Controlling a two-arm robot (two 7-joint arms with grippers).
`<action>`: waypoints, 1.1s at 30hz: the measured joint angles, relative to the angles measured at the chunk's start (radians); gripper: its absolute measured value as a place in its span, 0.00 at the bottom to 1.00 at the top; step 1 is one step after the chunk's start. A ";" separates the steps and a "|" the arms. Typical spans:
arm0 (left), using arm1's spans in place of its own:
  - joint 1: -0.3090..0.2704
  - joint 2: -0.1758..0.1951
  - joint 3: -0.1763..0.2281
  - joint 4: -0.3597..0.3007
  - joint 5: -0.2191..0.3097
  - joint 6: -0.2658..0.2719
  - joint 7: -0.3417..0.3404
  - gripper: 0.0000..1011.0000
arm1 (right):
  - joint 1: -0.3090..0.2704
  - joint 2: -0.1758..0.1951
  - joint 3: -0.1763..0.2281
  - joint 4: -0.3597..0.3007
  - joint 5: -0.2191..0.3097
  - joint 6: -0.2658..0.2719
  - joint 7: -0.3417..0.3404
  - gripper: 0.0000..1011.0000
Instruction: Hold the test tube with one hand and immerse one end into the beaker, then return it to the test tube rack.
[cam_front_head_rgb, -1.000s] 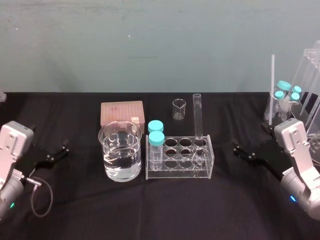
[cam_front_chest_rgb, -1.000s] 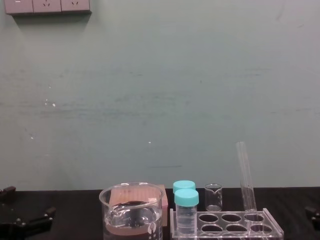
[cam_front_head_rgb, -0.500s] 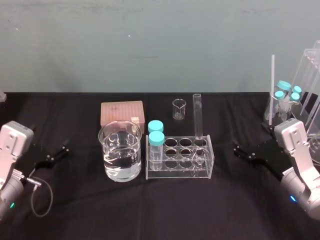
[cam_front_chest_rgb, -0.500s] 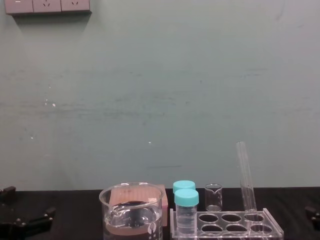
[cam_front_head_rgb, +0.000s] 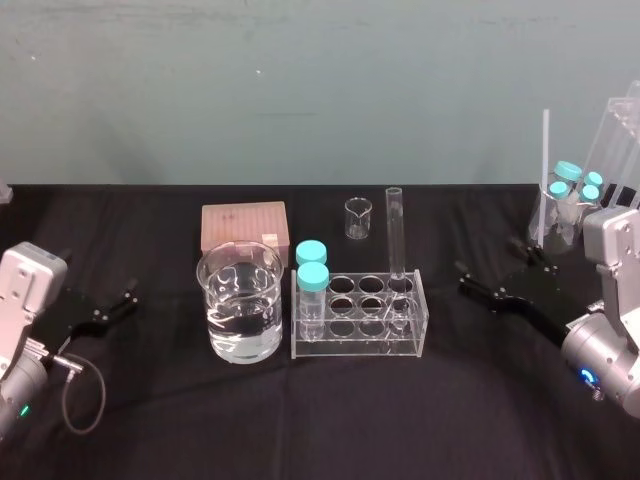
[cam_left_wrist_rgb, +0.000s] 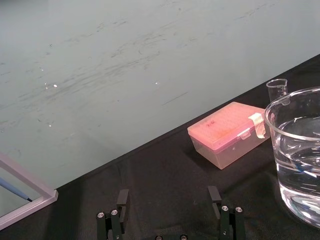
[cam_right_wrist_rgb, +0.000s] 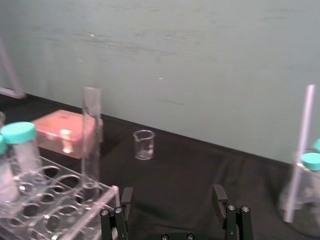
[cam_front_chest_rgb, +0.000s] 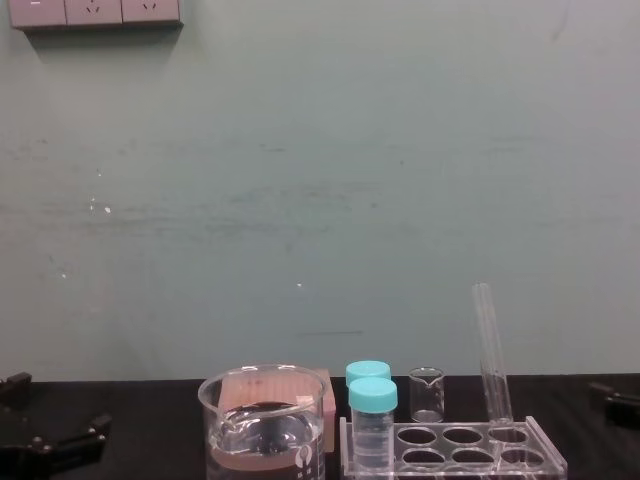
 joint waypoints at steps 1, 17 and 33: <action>0.000 0.000 0.000 0.000 0.000 0.000 0.000 0.99 | 0.008 -0.003 0.003 0.006 0.020 0.012 0.031 0.99; 0.000 0.000 0.000 0.000 0.000 0.000 0.000 0.99 | 0.099 -0.030 -0.023 0.058 0.036 0.067 0.238 0.99; 0.000 0.000 0.000 0.000 0.000 0.000 0.000 0.99 | 0.200 -0.106 -0.036 0.165 0.002 0.034 0.336 0.99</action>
